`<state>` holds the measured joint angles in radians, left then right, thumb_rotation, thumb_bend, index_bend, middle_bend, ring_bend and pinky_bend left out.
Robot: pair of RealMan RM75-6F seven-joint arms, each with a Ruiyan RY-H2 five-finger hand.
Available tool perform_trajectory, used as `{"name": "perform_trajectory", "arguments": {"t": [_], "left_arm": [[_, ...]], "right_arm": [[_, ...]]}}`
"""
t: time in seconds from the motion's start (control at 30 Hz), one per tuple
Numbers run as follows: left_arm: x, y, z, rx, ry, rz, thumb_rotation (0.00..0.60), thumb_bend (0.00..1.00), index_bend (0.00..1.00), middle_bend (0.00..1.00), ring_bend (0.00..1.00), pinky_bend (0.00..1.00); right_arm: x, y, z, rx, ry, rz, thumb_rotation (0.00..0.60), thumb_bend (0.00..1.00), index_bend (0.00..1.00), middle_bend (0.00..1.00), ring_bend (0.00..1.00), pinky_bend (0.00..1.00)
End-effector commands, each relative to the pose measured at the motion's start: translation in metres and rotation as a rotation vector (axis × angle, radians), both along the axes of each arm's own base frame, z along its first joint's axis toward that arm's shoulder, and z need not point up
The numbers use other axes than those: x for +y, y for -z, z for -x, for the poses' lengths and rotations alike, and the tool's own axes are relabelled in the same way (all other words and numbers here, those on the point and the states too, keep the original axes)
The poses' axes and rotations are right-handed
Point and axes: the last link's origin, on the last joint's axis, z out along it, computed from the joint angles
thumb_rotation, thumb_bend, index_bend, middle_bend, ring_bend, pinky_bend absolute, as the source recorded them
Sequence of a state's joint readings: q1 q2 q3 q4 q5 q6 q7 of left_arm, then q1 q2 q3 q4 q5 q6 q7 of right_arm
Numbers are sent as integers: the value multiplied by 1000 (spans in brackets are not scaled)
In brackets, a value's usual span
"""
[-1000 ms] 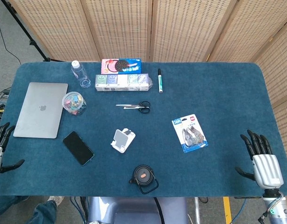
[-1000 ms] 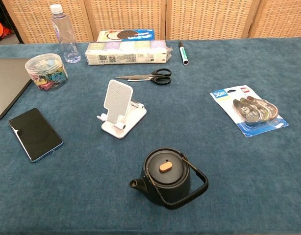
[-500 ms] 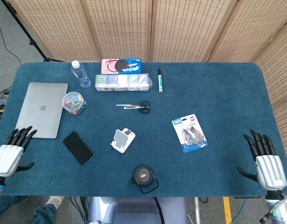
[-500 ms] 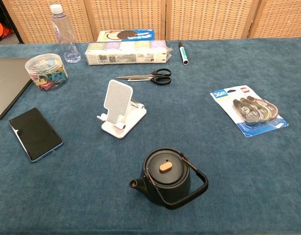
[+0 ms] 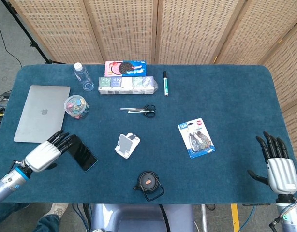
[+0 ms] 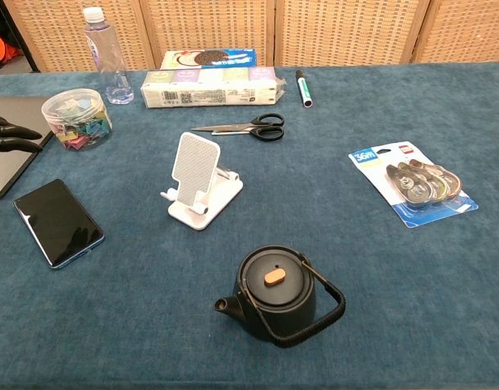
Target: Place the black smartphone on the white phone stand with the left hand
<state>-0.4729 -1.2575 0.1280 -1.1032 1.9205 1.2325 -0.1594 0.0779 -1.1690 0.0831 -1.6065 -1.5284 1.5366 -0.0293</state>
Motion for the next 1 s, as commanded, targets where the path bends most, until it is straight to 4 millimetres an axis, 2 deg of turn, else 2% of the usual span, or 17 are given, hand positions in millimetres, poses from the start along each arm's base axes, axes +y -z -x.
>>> {"name": "perform_trajectory", "arguments": {"t": [0.03,0.33,1.0], "left_arm": [[4,5,0,14,8,58,600,126,0,0,0,0],[22,19,1,21,26,111,600,128,0,0,0,18],[37,56,-14,123,20,203,600,156,0,0,0,25]], "right_arm": [[0,-1,0,0,2,6,600,0,69,0,0,0],[-1,-1,2,4,14,8,600,0,69,0,0,0],[-4,-2,5,3,31,14,600,0,69,0,0,0]]}}
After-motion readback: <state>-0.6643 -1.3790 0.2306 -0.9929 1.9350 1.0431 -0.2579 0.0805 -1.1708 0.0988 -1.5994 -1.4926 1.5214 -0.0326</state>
